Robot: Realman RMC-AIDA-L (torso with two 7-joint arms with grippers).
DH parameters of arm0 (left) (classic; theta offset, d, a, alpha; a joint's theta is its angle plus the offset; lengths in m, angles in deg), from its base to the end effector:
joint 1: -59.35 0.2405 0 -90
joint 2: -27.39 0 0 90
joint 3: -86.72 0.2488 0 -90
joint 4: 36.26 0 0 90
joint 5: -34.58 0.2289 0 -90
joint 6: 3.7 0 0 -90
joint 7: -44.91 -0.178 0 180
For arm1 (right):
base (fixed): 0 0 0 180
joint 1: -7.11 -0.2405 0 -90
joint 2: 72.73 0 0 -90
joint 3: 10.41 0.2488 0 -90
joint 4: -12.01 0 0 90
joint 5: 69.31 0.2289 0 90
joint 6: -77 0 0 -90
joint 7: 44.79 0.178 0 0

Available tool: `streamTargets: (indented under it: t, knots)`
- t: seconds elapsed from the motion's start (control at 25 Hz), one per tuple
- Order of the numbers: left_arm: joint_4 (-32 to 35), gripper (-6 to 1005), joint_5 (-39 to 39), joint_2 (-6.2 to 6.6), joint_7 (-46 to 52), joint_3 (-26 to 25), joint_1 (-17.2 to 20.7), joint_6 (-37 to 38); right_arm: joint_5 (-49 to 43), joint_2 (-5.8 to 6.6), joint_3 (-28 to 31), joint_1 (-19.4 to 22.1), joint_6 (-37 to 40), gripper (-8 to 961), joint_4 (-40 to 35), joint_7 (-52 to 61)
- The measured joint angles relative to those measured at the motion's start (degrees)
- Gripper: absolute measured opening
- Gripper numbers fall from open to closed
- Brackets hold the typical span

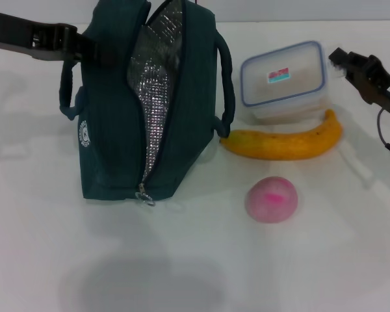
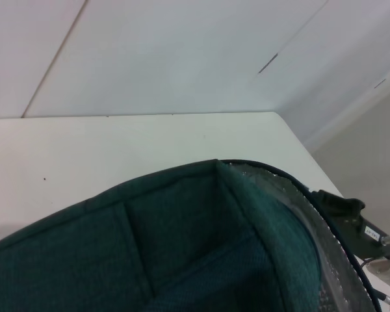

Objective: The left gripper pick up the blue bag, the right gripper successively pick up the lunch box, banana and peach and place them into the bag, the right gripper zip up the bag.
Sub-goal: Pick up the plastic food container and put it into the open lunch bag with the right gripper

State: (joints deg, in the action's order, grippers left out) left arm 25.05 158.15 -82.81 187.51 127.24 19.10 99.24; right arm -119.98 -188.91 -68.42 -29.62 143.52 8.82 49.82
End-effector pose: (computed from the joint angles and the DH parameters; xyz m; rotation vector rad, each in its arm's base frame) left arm -0.1815 0.3995 0.0915 -2.5861 -1.4294 -0.4342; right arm 0.2738 0.4148 -0.0379 -1.6860 1.6320 1.3982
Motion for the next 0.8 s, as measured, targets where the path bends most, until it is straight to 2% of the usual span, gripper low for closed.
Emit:
streamTargets:
  t: [0.36, 0.8]
  knots:
    - [-0.1, 40, 0.1, -0.17, -0.2, 0.0, 0.3, 0.0, 1.3, 0.00, 0.0, 1.2, 2.6, 95, -0.3, 0.2]
    - [-1.1, 40, 0.1, 0.03, -0.3, 0.0, 0.4, 0.0, 6.7, 0.27, 0.1, 4.1, 10.2, 94, -0.7, 1.3]
